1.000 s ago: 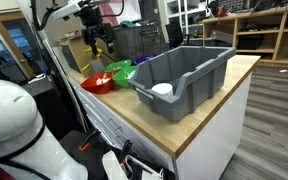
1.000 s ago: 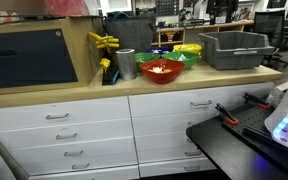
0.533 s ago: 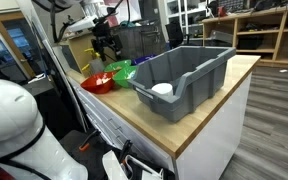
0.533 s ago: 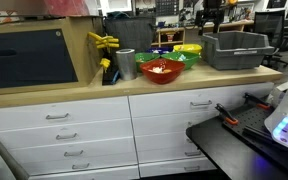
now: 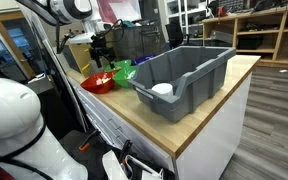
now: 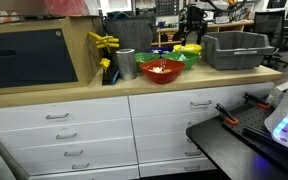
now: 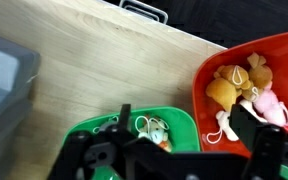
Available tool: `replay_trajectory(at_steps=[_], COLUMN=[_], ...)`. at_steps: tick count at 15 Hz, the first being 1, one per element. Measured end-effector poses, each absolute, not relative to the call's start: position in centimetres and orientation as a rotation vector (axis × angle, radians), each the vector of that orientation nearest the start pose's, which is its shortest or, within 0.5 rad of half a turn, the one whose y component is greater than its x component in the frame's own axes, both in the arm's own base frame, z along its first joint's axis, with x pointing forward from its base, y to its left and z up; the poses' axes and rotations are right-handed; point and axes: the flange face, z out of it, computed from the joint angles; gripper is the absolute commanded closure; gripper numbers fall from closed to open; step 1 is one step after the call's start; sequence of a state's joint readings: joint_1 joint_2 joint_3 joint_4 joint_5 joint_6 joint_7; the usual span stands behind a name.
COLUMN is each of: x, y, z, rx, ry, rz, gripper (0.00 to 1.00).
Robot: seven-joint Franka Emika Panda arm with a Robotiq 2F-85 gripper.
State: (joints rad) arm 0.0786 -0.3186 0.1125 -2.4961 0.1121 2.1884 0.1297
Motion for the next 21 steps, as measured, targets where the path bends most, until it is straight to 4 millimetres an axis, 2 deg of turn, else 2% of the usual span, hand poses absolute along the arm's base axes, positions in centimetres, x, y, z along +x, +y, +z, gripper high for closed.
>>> replay_trajectory(at_steps=[2,5,10,15,21], x=[42.1,42.0,42.1,42.2,42.3], y=[9.9,10.8,11.0,11.0,11.3], z=[39.6,38.9,38.0,37.9,37.6], rx=[-3.086,-3.09,-3.09,-3.091,-3.108], ry=[0.004,-0.008,-0.069,-0.076,0.013], rz=[0.011,0.033,0.067,0.067,-0.004], gripper=[0.0,0.0,0.0,0.0,0.0])
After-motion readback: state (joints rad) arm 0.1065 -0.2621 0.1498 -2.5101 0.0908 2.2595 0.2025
